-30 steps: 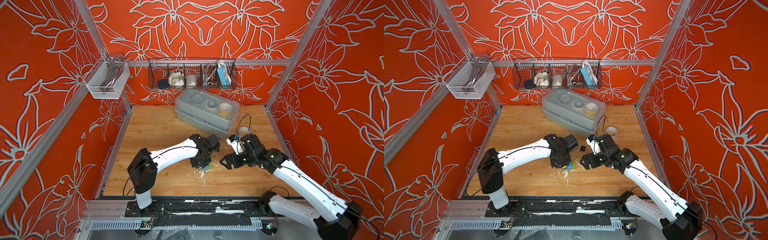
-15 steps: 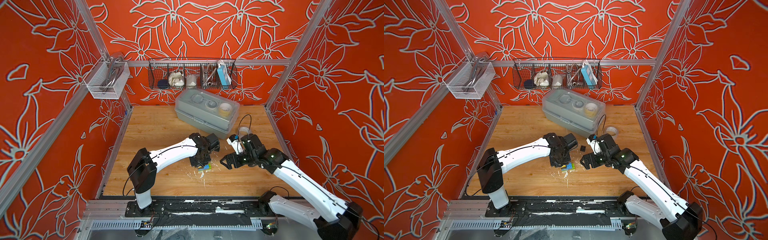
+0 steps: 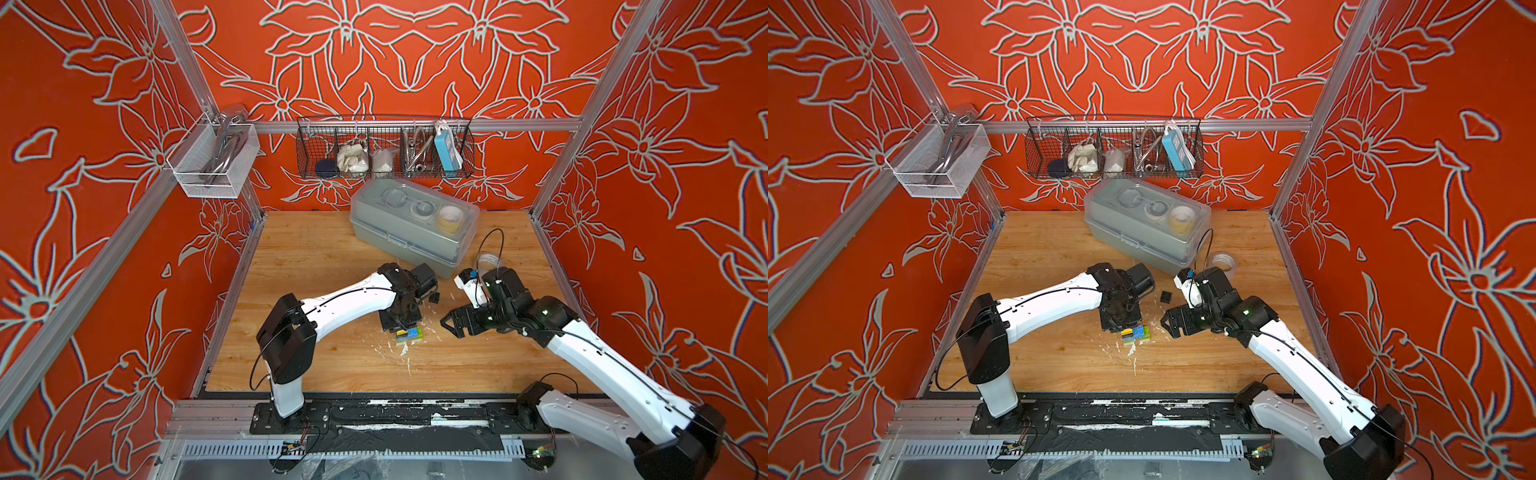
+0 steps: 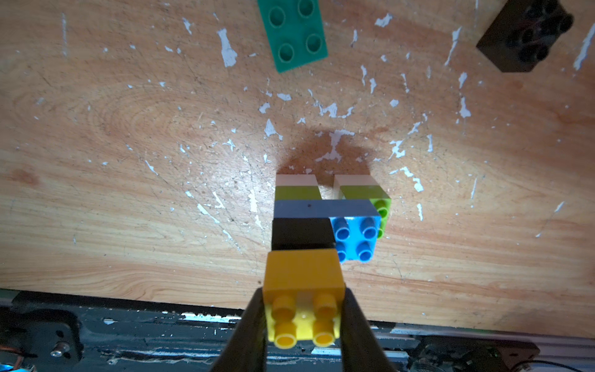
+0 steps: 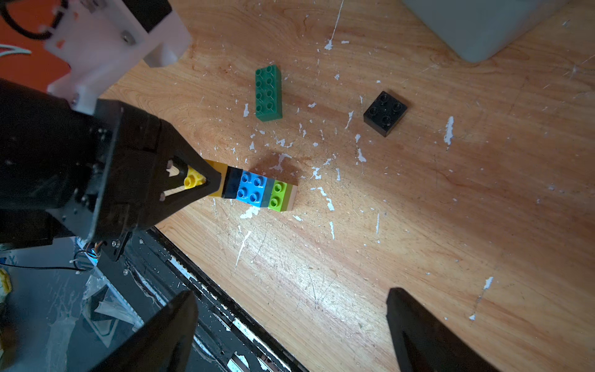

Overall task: Assemble a giraffe with lego
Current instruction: Assemble the lego brick with the lego brick.

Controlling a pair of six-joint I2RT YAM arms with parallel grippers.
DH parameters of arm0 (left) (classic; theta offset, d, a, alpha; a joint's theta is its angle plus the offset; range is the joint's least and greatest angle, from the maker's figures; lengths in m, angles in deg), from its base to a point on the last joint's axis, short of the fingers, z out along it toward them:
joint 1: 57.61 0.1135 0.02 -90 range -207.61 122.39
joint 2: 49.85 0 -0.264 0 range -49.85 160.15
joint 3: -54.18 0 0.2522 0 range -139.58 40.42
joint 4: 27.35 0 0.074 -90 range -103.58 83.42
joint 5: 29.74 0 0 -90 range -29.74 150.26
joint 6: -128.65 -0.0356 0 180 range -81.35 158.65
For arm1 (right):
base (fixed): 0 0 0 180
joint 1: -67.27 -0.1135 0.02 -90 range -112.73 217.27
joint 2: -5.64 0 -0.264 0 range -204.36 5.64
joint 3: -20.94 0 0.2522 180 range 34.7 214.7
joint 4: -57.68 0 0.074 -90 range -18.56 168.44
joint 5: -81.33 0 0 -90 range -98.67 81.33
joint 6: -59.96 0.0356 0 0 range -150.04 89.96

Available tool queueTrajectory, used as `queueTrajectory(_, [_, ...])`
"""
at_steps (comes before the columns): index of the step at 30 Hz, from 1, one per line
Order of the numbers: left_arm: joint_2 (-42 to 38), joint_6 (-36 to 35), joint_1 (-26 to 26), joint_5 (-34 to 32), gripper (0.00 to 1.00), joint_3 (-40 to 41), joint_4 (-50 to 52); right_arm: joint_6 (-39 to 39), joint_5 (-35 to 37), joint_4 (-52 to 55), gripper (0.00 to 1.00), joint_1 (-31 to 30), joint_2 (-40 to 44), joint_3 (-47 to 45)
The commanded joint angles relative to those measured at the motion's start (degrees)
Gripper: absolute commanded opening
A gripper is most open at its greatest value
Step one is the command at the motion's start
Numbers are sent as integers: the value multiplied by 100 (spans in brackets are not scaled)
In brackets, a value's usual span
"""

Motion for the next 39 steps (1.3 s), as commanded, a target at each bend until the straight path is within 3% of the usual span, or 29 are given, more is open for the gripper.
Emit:
queueTrajectory(1, [165,-162,10,139,7,-64,122,-58,-36,-62,96,59,3,13])
queueTrajectory(30, [821,-491,-34,-25,8,-233,526,-208,-73,14,96,373,110,-37])
queueTrajectory(39, [493,-579,-25,-137,43,-645,574,-260,104,250,96,415,-43,188])
